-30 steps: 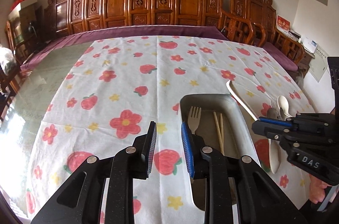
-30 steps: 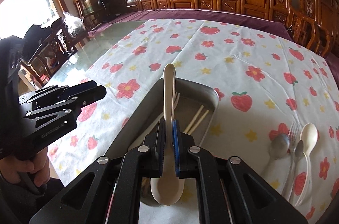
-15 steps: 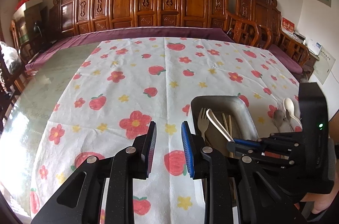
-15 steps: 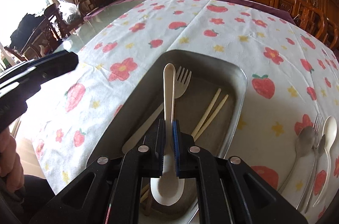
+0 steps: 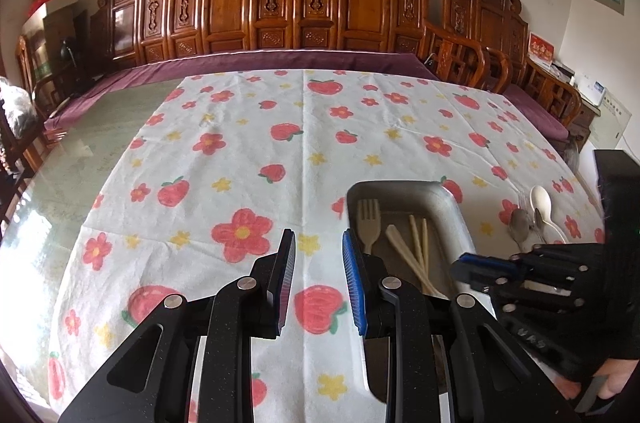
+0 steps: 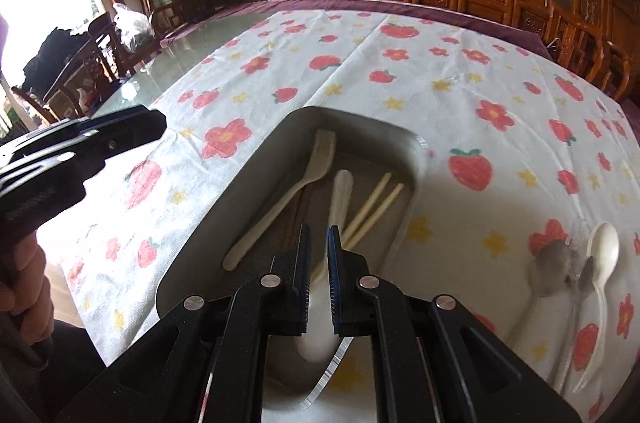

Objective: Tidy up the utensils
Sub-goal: 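Lower the white plastic spoon into the steel tray and open the right tool, then grasp the steel fork by its handle with the right tool and lift it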

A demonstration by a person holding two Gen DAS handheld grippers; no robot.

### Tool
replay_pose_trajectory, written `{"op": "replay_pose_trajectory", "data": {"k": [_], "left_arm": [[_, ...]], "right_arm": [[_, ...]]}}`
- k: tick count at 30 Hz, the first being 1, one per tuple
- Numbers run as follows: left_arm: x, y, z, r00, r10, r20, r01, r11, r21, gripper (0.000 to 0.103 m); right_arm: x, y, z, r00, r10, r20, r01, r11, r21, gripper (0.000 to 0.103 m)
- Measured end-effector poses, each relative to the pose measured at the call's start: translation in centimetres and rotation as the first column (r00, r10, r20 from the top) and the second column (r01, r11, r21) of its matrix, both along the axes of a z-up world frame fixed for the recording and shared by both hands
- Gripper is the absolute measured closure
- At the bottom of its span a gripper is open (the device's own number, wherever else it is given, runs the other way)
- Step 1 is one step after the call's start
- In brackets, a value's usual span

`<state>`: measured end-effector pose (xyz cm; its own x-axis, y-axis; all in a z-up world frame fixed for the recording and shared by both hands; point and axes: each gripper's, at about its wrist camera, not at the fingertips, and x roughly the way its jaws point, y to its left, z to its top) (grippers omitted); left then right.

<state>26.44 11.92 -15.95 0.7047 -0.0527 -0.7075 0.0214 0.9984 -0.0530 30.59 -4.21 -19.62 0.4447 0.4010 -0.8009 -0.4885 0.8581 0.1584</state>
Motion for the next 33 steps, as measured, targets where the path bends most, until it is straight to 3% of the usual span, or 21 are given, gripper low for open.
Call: {"op": "replay_pose_trajectory", "data": {"k": [8, 17, 20, 33], "left_arm": [[-0.8, -4.5, -0.1, 0.994, -0.106, 0.001, 0.106, 0.994, -0.001, 0.080], [-1.6, -9.9, -0.8, 0.977, -0.215, -0.009, 0.214, 0.977, -0.007, 0.080], [-1.8, -11.6, -1.2, 0.972, -0.237, -0.008, 0.237, 0.972, 0.003, 0.080], [-1.7, -15.2, -3.1, 0.961, -0.275, -0.034, 0.276, 0.961, 0.026, 0.080]], "right_arm": [[-1.8, -9.1, 2.5, 0.991, -0.108, 0.073, 0.111, 0.993, -0.034, 0.093], [-2.6, -17.3, -1.0, 0.973, -0.224, 0.049, 0.228, 0.967, -0.111, 0.091], [-2.3, -18.2, -2.4, 0.972, -0.234, 0.031, 0.236, 0.964, -0.124, 0.085], [2.2, -18.0, -6.8, 0.972, -0.234, -0.003, 0.230, 0.959, -0.169, 0.085]]}}
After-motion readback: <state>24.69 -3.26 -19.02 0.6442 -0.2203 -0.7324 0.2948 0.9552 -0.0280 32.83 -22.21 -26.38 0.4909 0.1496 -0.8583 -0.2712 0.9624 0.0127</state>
